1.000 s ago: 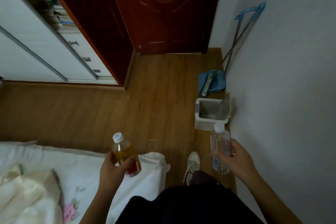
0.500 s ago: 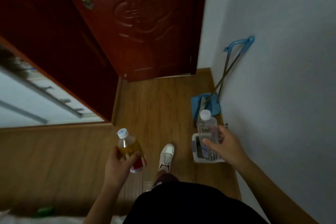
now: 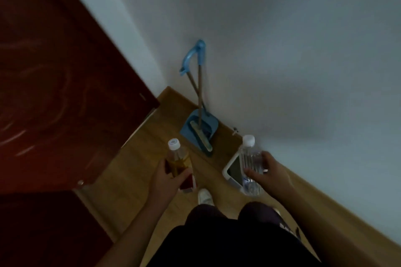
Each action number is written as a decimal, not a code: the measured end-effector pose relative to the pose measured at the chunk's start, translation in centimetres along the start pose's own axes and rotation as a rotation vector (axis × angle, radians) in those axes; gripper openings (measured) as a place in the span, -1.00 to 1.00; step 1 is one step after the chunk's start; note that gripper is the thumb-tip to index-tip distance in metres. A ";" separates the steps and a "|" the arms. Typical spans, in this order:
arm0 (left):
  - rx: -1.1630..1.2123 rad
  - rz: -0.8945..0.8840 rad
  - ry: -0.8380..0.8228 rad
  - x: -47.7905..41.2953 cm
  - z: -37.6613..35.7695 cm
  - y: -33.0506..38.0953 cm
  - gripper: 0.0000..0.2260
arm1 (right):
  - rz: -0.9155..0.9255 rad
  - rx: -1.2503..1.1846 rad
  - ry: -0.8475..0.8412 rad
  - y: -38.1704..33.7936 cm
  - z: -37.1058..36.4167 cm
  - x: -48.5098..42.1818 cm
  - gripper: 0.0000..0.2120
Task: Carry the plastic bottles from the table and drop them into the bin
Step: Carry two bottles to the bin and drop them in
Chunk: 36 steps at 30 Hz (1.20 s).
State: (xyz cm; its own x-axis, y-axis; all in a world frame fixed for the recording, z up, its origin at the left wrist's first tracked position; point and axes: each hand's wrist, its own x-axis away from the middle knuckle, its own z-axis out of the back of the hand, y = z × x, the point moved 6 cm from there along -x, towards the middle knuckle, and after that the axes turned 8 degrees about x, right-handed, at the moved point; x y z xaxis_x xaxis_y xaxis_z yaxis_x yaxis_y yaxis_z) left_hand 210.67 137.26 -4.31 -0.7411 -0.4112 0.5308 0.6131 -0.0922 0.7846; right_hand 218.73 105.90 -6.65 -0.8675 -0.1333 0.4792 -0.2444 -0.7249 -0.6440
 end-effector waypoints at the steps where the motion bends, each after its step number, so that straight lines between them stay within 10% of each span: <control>1: -0.038 -0.003 -0.052 -1.4 -0.7 0.6 -0.32 | -0.039 -0.011 0.035 0.6 -0.2 0.5 -0.29; 12: -0.286 -0.032 -0.431 -8.0 -12.5 -1.0 -0.52 | -0.346 -0.122 0.135 9.1 -3.6 0.0 -0.41; 36: -0.343 -0.170 -0.518 -26.1 -33.1 -27.1 -0.33 | -0.414 -0.468 0.337 32.1 -22.6 -16.8 -0.43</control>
State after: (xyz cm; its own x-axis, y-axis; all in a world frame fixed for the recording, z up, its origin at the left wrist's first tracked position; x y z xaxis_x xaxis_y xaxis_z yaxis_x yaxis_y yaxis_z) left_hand 222.43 120.51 -50.02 -0.8193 0.1184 0.5610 0.4641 -0.4375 0.7702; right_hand 215.69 100.12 -48.88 -0.7312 0.3618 0.5783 -0.6782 -0.2939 -0.6736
